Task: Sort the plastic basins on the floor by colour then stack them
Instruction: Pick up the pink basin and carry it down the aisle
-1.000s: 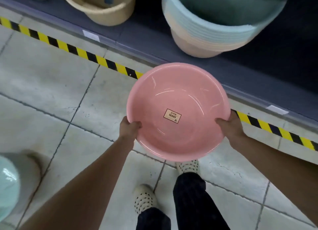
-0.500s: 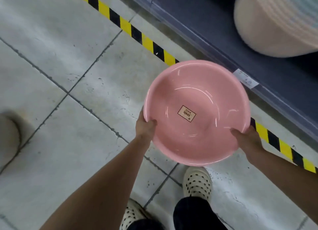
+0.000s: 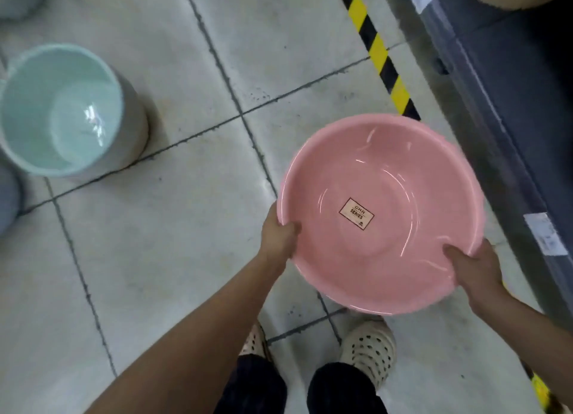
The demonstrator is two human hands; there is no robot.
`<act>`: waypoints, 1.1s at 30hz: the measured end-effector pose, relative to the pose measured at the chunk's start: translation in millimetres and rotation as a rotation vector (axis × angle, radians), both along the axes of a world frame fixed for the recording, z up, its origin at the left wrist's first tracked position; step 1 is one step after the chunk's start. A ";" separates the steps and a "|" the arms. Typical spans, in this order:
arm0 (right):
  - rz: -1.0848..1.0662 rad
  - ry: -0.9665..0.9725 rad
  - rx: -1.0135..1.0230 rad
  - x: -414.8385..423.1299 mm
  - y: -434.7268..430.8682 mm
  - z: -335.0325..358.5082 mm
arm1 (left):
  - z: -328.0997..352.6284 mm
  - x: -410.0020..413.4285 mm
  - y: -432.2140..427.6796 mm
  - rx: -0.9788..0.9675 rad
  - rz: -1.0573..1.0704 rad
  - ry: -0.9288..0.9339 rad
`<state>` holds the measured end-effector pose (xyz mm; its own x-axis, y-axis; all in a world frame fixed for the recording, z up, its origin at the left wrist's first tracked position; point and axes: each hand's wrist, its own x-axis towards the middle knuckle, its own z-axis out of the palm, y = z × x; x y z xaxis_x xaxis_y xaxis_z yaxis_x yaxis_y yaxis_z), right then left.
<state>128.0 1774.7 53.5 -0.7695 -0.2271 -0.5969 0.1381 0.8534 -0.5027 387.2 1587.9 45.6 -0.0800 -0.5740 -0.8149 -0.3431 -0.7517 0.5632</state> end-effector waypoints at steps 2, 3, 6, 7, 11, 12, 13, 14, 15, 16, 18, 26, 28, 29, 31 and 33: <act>0.153 0.006 -0.008 21.7 -55.8 10.1 | 10.5 47.8 -10.1 -0.018 0.145 -0.038; 0.227 0.004 -0.014 37.3 -83.9 13.2 | 14.2 74.3 -13.7 -0.025 0.225 -0.057; 0.427 -0.044 -0.046 100.9 -159.6 18.9 | 25.4 156.0 -18.2 -0.042 0.437 -0.120; 0.485 -0.065 -0.058 126.4 -180.1 20.8 | 28.2 182.9 -17.3 -0.041 0.501 -0.137; 0.699 -0.156 -0.103 238.9 -236.4 20.8 | 34.3 288.6 2.7 -0.017 0.749 -0.191; 0.750 -0.175 -0.105 266.3 -245.4 18.8 | 34.7 312.7 10.7 -0.007 0.800 -0.206; 0.798 -0.188 -0.100 292.7 -252.1 16.1 | 33.3 335.3 19.2 -0.001 0.850 -0.220; 0.847 -0.198 -0.091 318.0 -257.8 12.6 | 31.9 355.9 26.8 0.004 0.907 -0.234; 0.897 -0.206 -0.086 343.5 -262.6 9.7 | 30.1 375.3 33.7 0.001 0.966 -0.246; 0.942 -0.216 -0.086 368.7 -266.7 5.9 | 27.7 394.3 40.4 -0.004 1.016 -0.261; 1.014 -0.235 -0.098 416.5 -273.8 -3.0 | 19.0 431.5 52.6 -0.022 1.097 -0.279; 1.184 -0.214 -0.105 577.0 -305.1 -47.1 | -28.8 543.6 78.8 -0.060 1.299 -0.396; 1.189 -0.203 -0.104 609.1 -312.5 -55.4 | -39.6 563.3 78.5 -0.091 1.294 -0.449; 1.217 -0.195 -0.103 627.7 -315.3 -63.4 | -44.2 574.4 78.8 -0.104 1.310 -0.476; 1.291 -0.162 -0.091 659.6 -322.5 -76.7 | -54.6 594.7 78.1 -0.130 1.345 -0.525; 1.358 -0.127 -0.079 692.2 -330.3 -84.6 | -64.3 613.5 77.8 -0.144 1.375 -0.566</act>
